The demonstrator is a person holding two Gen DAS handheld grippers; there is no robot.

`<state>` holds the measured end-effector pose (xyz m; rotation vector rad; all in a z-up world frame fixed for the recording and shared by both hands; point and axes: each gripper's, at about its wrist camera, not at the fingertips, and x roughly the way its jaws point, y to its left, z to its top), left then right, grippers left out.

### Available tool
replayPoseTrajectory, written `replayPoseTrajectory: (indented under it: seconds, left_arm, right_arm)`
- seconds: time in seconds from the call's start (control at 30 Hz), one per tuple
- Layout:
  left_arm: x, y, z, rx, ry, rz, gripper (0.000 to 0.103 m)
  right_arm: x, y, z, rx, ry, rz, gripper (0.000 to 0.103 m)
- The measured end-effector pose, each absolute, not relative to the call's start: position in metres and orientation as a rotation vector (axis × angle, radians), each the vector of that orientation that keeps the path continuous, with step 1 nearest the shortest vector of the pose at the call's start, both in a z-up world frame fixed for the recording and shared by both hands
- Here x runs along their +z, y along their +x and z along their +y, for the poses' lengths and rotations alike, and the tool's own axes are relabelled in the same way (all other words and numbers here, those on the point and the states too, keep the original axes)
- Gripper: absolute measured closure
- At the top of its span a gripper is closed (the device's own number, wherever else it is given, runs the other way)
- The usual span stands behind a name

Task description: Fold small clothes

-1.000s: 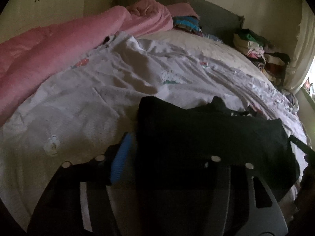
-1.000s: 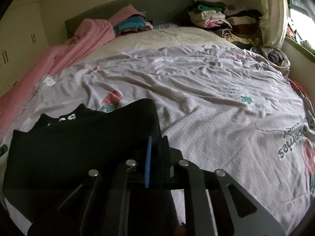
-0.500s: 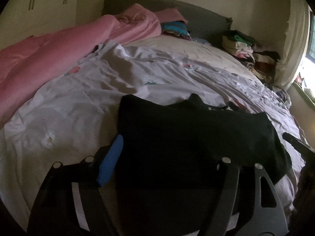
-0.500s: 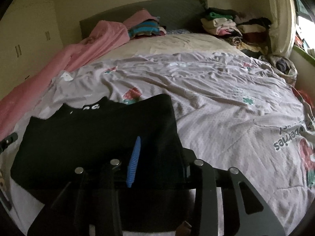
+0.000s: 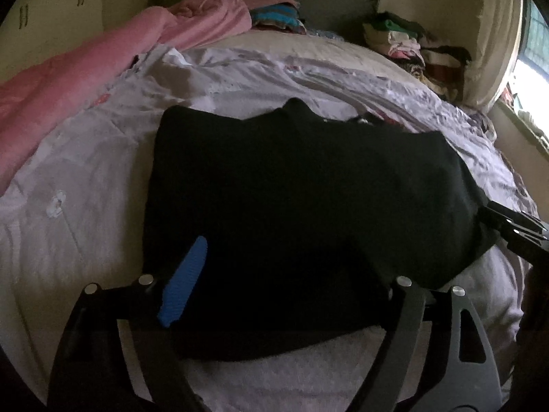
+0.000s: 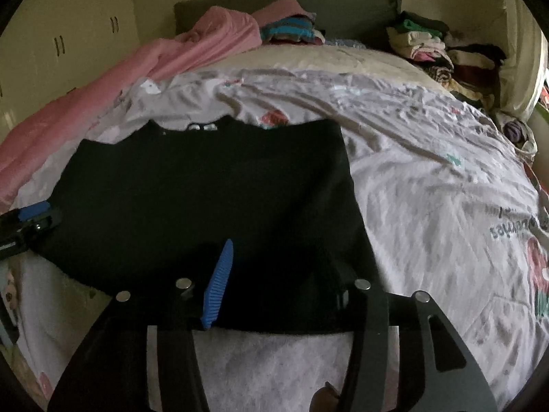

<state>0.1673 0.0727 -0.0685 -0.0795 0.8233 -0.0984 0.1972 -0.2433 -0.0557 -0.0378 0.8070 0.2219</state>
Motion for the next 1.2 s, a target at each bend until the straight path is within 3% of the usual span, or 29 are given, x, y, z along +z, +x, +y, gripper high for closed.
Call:
replayPoseTrajectory:
  seconds: [0.9,1.0,1.13,1.2]
  left_arm:
    - [-0.080,0.144,0.060,-0.078,-0.018,0.846,0.026]
    - [-0.080,0.144,0.060,-0.078,-0.016,0.846,0.026]
    - [-0.079,0.140,0.060,-0.080,-0.016,0.842,0.026]
    - [-0.079,0.140,0.060,-0.080,-0.016,0.841,0.026]
  right_arm:
    - [-0.071,0.166,-0.268,0.171,0.044,0.840,0.055]
    - [-0.069,0.162,-0.267,0.172,0.040,0.829,0.050]
    - [-0.065,0.156,-0.266,0.162,0.035,0.813,0.033]
    - [-0.062,0.154,-0.266,0.158,0.036,0.802,0.031]
